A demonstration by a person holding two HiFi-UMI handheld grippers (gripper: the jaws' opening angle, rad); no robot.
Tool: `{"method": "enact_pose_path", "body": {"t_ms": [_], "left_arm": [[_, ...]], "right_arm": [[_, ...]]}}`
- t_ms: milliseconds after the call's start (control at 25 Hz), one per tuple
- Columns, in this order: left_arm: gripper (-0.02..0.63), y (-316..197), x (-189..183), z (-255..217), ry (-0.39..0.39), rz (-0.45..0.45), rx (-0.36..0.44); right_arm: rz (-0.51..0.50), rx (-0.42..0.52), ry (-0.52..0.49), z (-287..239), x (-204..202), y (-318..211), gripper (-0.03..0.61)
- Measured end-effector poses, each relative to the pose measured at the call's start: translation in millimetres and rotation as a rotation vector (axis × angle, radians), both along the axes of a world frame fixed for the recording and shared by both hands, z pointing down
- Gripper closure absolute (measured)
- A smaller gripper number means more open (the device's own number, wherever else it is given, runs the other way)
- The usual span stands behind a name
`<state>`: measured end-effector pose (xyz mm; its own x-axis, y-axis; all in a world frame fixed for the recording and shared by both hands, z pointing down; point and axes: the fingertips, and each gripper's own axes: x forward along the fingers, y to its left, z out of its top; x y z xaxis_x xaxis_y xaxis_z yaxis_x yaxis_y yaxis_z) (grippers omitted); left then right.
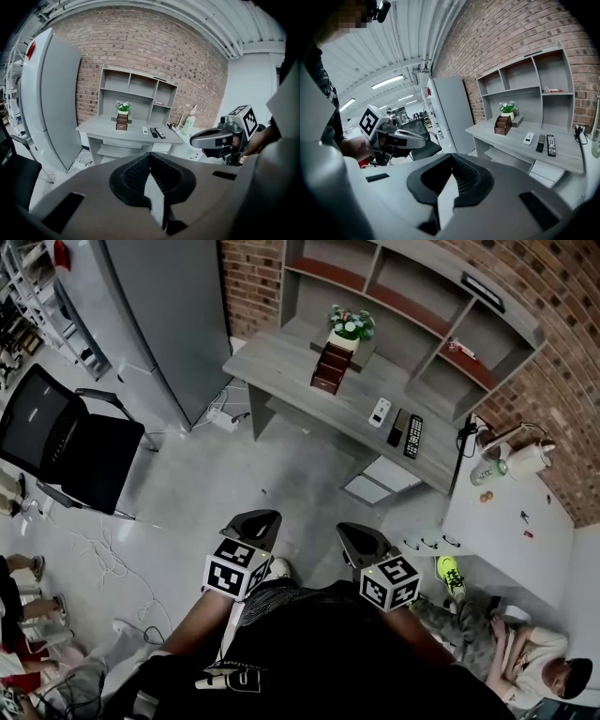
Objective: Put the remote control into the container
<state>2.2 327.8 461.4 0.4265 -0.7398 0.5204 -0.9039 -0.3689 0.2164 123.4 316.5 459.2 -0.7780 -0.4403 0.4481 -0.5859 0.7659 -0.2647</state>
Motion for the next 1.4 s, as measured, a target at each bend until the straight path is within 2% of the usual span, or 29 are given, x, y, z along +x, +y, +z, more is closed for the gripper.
{"method": "enact_pose_path", "body": {"t_ms": [240, 440, 800, 1000, 1400], "left_arm": [[0.607, -13.5, -12.1, -3.8, 0.034, -0.003, 0.023], [0.607, -19.1, -7.8, 7.7, 0.044, 0.000, -0.006], [0.607, -36.4, -19.9, 16.5, 0.014, -0.017, -0.026], [0.607, -67.4, -30.3, 19.4, -0.008, -0.016, -0.047], [0.607, -163.8, -23.7, 8.0, -0.041, 0.050, -0.061]], "right_arm": [[0.021, 0.019, 0.023, -4.8, -10.2, -14.6, 0.571], [-0.011, 0.030, 0.051, 2.2, -16.5, -13.5, 0.571], [-0.001, -0.011, -0.006, 19.1, -32.4, -50.5, 0.571], [-0.001, -0.022, -0.028, 23.1, -45.1, -83.2, 0.571], [0.067, -0.064, -0.057, 25.3, -39.0, -185.9, 0.571]]}}
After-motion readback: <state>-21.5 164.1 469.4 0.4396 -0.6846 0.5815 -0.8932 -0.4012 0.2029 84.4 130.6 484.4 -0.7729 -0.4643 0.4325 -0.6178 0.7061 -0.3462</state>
